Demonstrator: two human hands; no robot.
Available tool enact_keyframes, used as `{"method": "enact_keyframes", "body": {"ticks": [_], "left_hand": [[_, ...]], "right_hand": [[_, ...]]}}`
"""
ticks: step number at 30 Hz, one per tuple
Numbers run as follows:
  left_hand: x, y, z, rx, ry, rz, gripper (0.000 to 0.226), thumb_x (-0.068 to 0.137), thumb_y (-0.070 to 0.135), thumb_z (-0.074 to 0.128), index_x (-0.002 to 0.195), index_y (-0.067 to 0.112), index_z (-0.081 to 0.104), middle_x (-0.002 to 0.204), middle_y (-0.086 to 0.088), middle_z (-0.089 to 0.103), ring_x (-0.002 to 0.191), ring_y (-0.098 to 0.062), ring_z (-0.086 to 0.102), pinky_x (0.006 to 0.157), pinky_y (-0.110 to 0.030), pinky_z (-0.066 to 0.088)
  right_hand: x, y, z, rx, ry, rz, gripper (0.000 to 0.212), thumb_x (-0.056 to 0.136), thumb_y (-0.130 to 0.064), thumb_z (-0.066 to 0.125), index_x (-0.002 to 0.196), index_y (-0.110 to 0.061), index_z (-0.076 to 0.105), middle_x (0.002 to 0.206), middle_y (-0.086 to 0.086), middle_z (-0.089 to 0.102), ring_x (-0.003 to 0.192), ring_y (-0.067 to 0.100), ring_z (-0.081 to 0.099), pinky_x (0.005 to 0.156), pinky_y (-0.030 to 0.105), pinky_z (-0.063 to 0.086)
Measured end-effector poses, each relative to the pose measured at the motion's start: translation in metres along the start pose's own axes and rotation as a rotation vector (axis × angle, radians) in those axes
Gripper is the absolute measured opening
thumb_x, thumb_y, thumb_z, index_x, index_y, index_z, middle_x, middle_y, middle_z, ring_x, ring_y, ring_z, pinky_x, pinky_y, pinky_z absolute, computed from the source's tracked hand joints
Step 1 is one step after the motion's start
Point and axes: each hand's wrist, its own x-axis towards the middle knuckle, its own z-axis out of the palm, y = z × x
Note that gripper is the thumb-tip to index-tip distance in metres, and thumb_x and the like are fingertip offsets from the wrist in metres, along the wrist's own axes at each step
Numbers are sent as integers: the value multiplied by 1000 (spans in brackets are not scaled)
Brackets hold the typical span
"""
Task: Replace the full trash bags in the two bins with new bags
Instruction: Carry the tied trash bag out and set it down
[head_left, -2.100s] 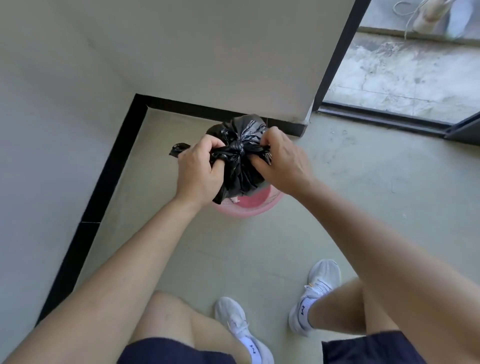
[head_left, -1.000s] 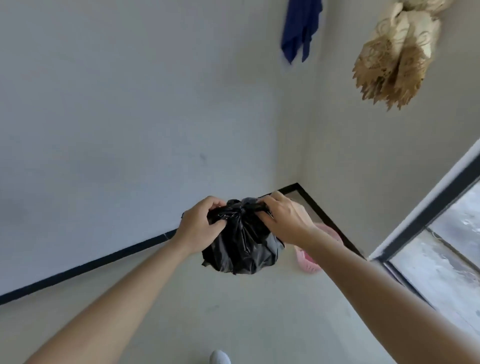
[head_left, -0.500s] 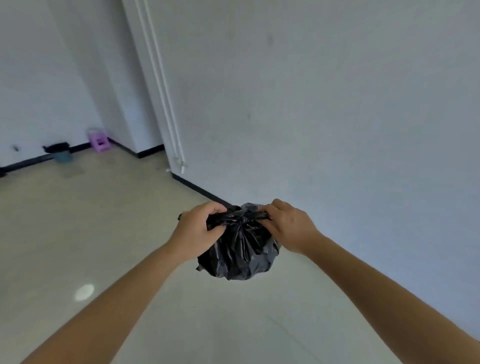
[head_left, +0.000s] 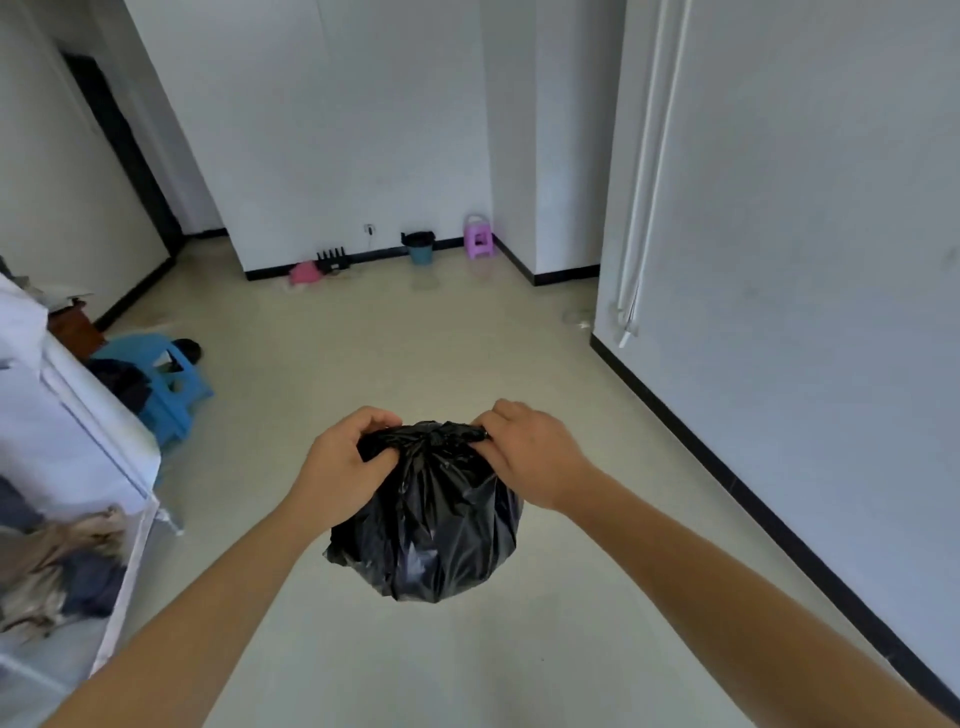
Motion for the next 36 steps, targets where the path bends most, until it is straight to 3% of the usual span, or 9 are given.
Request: {"method": "enact_keyframes", "body": {"ticks": [5, 9, 14, 23, 27, 31, 36], "left_hand": [[117, -17, -24, 98, 78, -44, 31, 84, 4, 65, 104, 27, 66, 101, 12, 68, 97, -3, 62, 86, -17, 44], [195, -45, -58, 175, 155, -69, 32, 83, 6, 66, 107, 26, 65, 102, 11, 67, 99, -12, 62, 90, -31, 48], [284, -113, -94, 182, 242, -103, 30, 83, 10, 66, 105, 31, 64, 100, 15, 67, 98, -9, 61, 91, -32, 49], [475, -220, -180, 177, 248, -78, 30, 85, 11, 68, 103, 34, 61, 102, 15, 66, 100, -7, 60, 88, -23, 44], [575, -261, -215, 139, 250, -86, 30, 85, 10, 67, 103, 34, 61, 102, 14, 66, 101, -8, 61, 90, -25, 46], [671, -324, -234, 147, 206, -101, 31, 83, 12, 68, 104, 34, 62, 104, 13, 66, 102, -8, 61, 94, -30, 48], [801, -409, -260, 120, 214, -182, 30, 83, 11, 68, 103, 33, 63, 103, 12, 67, 101, -7, 61, 92, -24, 47]], "right_hand": [[130, 54, 27, 24, -56, -78, 38, 104, -40, 41, 123, -14, 60, 110, 4, 60, 99, 24, 60, 79, 37, 52], [239, 74, 50, 114, -103, -114, 38, 103, -40, 42, 130, -16, 58, 116, 4, 58, 108, 24, 58, 81, 37, 51], [365, 89, 113, 78, -160, -226, 37, 104, -38, 41, 129, -17, 57, 117, 3, 57, 109, 23, 57, 79, 35, 48], [592, 110, 213, 53, -250, -269, 35, 104, -39, 41, 124, -17, 59, 110, 2, 60, 101, 25, 60, 78, 37, 50], [689, 127, 255, 161, -206, -187, 33, 103, -38, 42, 126, -21, 59, 110, -1, 59, 104, 22, 59, 79, 36, 48], [780, 149, 325, 169, -256, -161, 32, 104, -37, 41, 126, -20, 58, 109, -2, 59, 103, 21, 59, 81, 35, 48], [910, 180, 419, 212, -274, -164, 33, 104, -38, 40, 125, -20, 59, 107, -4, 58, 101, 18, 59, 78, 30, 45]]}}
